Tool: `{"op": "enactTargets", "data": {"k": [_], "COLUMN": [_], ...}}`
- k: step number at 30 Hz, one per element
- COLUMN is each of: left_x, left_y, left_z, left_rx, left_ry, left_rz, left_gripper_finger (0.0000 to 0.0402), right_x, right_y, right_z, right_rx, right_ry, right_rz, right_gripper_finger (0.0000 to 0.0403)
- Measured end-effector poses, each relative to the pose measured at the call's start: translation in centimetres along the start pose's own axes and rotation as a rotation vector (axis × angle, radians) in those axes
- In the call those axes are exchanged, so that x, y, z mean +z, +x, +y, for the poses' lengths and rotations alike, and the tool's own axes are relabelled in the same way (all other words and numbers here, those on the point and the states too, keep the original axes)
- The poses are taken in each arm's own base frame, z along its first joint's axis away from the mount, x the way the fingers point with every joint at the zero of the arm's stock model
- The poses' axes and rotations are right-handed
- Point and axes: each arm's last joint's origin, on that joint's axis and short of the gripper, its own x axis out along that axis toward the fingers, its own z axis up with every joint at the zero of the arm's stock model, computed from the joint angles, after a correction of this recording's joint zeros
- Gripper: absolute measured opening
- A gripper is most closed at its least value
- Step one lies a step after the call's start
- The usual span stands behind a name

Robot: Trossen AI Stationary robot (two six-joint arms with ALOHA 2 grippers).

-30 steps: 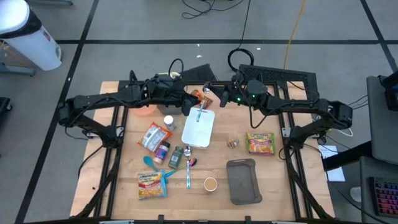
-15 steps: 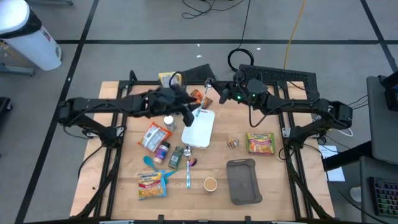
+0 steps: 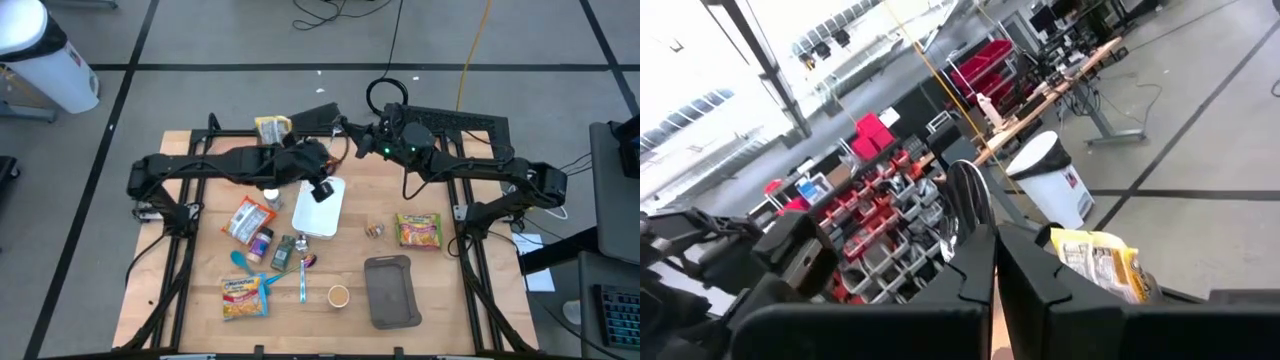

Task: Pick & Place Food Item
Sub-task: Put the top white patterned spoon into the white bin

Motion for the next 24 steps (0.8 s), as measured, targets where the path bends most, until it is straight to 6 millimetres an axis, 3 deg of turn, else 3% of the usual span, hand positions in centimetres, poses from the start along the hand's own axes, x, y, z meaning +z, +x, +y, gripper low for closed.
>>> {"op": "enactTargets", "data": {"k": [11, 24], "left_x": [0.4, 0.3], "left_y": [0.6, 0.6], "left_z": [-0.1, 0.1], "left_rx": [0.152, 0.174], "left_ry": [-0.033, -0.063], "left_rz": [0.049, 0.050], "left_gripper_finger": [0.0140, 0.0140], "right_x": [0.0, -0.1], "right_y": [0.0, -0.1], "right_z": [0.5, 1.0], "right_rx": [0.036, 0.064], "right_ry": [-0.011, -0.023], "right_rz": [-0.015, -0.028], "right_gripper_finger": [0.0000, 0.0000]}}
